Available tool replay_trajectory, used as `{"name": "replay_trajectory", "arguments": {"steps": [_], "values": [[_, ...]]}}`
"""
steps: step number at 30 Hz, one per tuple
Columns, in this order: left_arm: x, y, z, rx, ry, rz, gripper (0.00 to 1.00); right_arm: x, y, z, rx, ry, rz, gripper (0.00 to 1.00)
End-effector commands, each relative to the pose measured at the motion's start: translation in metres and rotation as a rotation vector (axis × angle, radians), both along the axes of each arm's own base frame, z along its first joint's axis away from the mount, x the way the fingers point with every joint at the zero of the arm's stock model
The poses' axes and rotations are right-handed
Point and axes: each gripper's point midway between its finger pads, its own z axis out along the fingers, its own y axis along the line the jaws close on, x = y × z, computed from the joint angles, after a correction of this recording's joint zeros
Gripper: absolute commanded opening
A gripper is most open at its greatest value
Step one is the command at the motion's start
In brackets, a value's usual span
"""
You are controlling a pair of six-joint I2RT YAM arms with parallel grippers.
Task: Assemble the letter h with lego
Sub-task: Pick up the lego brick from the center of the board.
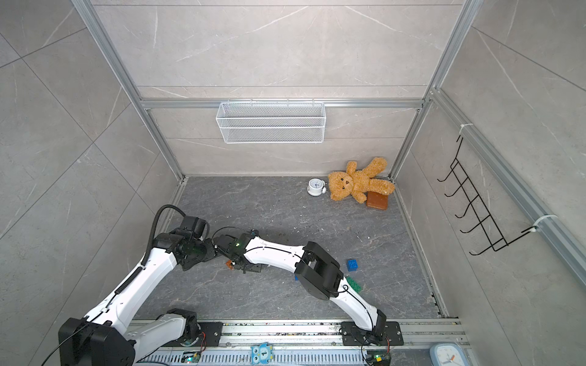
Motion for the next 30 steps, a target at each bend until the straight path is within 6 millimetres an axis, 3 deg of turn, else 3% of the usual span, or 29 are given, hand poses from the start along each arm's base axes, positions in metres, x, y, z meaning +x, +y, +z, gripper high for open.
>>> {"name": "replay_trajectory", "arguments": {"steps": [1, 11, 30], "values": [[0.005, -0.001, 0.001, 0.006, -0.022, -0.014, 1.0, -0.005, -0.017, -0.017, -0.085, 0.012, -0.019, 0.57], [0.005, 0.0, 0.003, 0.009, -0.029, -0.014, 1.0, -0.01, -0.022, -0.028, -0.083, 0.031, -0.032, 0.58], [0.005, -0.001, 0.002, 0.008, -0.029, -0.019, 1.0, -0.016, -0.033, -0.032, -0.139, 0.018, -0.021, 0.44]]}}
